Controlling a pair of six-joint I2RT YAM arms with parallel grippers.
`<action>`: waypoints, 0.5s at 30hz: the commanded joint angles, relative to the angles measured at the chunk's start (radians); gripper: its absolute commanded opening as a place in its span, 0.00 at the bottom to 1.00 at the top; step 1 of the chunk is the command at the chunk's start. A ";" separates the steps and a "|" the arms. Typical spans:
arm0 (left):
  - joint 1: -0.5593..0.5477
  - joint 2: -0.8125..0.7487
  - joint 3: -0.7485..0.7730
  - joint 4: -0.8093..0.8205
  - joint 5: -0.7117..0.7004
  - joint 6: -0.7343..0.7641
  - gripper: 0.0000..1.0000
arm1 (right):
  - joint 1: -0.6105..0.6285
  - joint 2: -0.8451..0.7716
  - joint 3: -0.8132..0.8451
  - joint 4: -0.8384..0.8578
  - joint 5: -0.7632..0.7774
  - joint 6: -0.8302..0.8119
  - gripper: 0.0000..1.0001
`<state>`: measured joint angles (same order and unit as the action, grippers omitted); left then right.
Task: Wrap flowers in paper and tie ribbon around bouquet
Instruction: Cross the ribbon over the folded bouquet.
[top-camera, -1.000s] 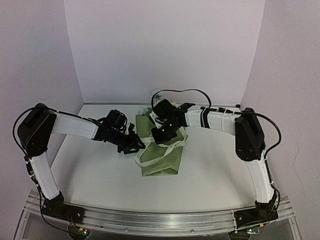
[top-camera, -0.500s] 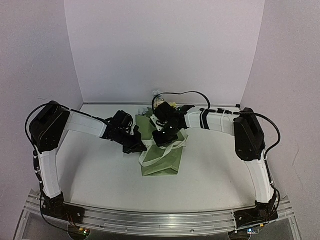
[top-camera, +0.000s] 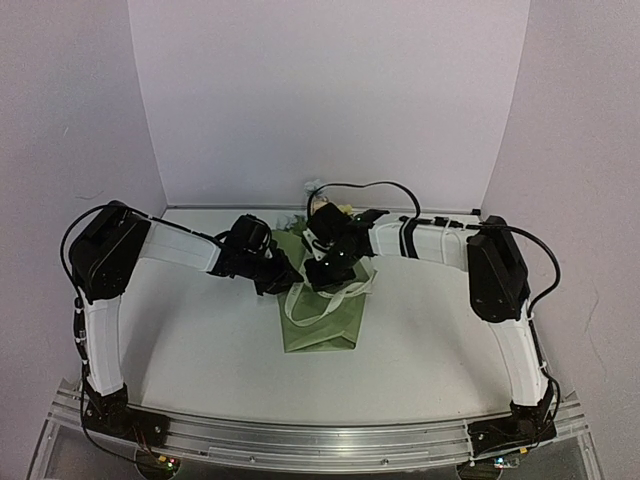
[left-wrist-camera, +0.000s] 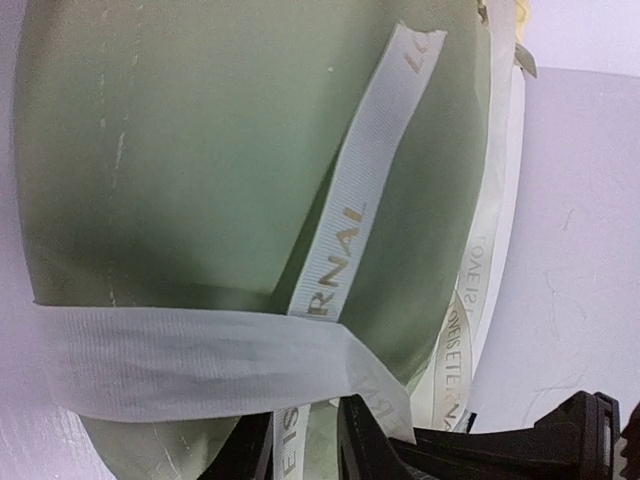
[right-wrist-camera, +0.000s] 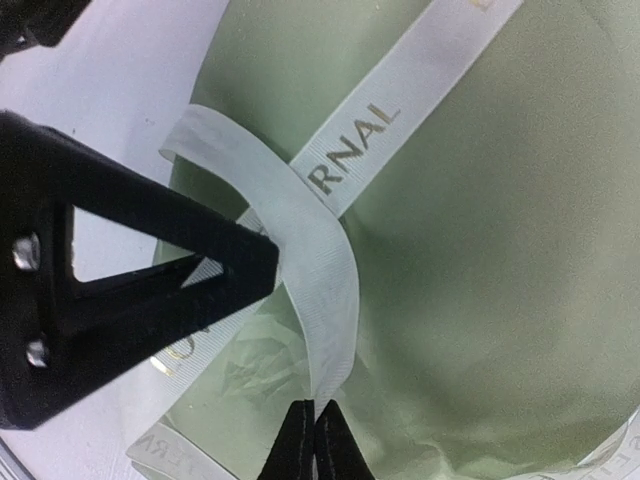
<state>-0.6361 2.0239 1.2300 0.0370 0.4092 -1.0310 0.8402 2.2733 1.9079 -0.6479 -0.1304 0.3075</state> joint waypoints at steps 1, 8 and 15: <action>-0.002 -0.040 -0.015 0.046 -0.019 -0.008 0.26 | -0.003 0.035 0.066 0.000 0.049 0.052 0.03; -0.002 -0.035 -0.014 0.042 -0.016 -0.006 0.16 | -0.005 0.120 0.187 0.010 0.045 0.104 0.05; -0.002 -0.062 -0.021 0.023 -0.026 0.013 0.21 | -0.012 0.194 0.251 0.010 0.036 0.148 0.05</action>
<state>-0.6353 2.0239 1.2248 0.0439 0.3949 -1.0300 0.8364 2.4355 2.1169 -0.6435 -0.1015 0.4135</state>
